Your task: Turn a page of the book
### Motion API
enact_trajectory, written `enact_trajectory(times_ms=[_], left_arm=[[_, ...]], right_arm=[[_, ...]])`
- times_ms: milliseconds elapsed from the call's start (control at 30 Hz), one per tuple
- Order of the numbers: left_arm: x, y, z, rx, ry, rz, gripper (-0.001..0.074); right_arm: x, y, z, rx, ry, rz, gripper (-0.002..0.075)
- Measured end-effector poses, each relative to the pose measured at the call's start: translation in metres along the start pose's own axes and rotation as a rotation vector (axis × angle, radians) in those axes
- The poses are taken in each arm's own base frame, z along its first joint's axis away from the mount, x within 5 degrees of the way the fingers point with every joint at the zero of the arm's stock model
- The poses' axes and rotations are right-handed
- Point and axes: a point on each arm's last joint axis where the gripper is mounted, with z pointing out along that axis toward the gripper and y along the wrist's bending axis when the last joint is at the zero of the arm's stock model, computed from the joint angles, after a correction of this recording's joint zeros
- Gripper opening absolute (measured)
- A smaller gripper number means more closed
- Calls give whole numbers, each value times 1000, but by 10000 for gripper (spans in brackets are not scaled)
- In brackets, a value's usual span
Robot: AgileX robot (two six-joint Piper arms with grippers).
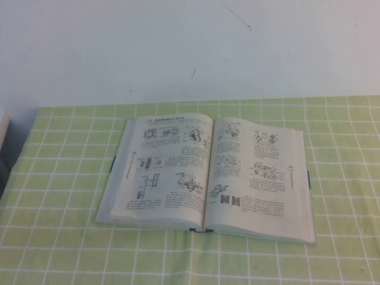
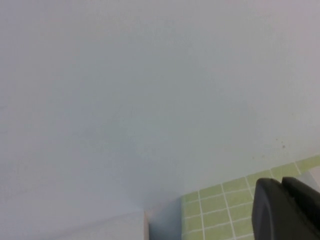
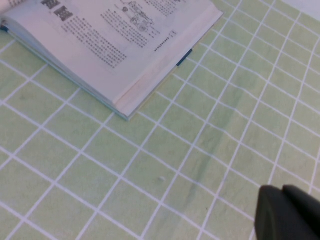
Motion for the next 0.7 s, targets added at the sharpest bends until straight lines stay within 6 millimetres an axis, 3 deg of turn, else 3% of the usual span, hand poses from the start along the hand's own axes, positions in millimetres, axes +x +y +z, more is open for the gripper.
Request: enact_trajectory(times_ms=[133, 300, 567, 700], left_arm=[[-3, -5, 0, 63, -39, 58, -4], [0, -12, -1, 140, 3, -43, -4], [34, -19, -7, 166, 371, -258, -4], [48, -21, -7, 143, 332, -294, -4]], right_arm=[[0, 0, 0, 0, 0, 0, -2], [0, 0, 0, 0, 0, 0, -2], [0, 0, 0, 0, 0, 0, -2], [0, 0, 0, 0, 0, 0, -2]])
